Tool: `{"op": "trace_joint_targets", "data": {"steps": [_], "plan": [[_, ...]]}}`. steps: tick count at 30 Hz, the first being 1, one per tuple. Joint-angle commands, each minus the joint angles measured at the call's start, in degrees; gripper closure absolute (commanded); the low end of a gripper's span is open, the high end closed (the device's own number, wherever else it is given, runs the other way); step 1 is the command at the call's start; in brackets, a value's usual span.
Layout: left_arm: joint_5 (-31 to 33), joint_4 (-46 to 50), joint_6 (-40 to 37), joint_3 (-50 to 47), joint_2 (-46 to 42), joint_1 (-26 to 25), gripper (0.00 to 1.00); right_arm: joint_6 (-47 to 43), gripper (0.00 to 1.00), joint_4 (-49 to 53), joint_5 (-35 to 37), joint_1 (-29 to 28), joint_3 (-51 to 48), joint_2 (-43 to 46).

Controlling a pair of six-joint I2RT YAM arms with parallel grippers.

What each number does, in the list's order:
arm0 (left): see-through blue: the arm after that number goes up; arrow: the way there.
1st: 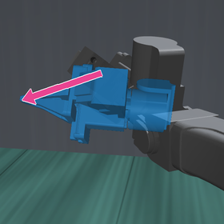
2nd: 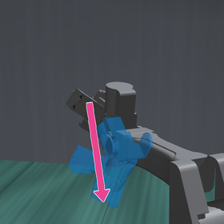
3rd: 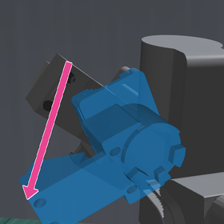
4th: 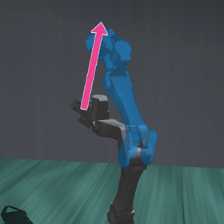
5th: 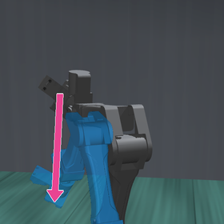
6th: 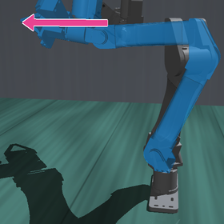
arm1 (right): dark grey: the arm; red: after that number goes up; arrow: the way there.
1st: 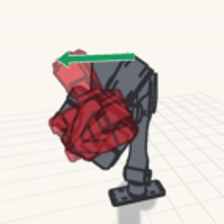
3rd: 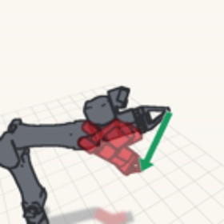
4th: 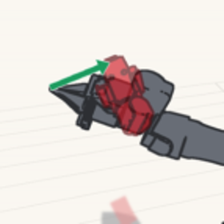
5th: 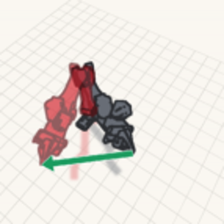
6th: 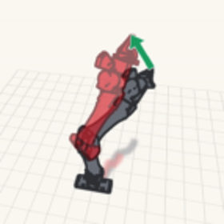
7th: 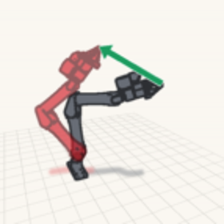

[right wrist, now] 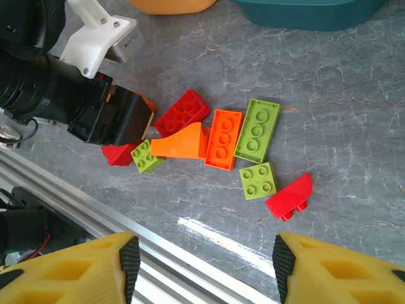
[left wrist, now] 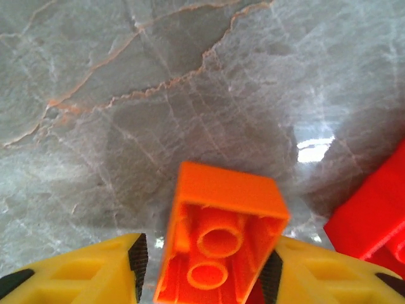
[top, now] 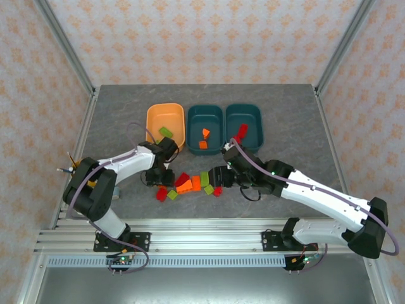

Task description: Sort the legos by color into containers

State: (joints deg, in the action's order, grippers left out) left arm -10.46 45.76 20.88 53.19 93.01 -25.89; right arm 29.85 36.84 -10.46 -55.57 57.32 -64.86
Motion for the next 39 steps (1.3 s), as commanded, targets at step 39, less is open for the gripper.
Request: {"op": "trace_joint_targets", "data": {"steps": [39], "plan": [[0.2,15.2,8.1,73.2,42.2,-7.1,0.69,7.3,0.37,4.2,2.6,25.0,8.7,-1.8]]}}
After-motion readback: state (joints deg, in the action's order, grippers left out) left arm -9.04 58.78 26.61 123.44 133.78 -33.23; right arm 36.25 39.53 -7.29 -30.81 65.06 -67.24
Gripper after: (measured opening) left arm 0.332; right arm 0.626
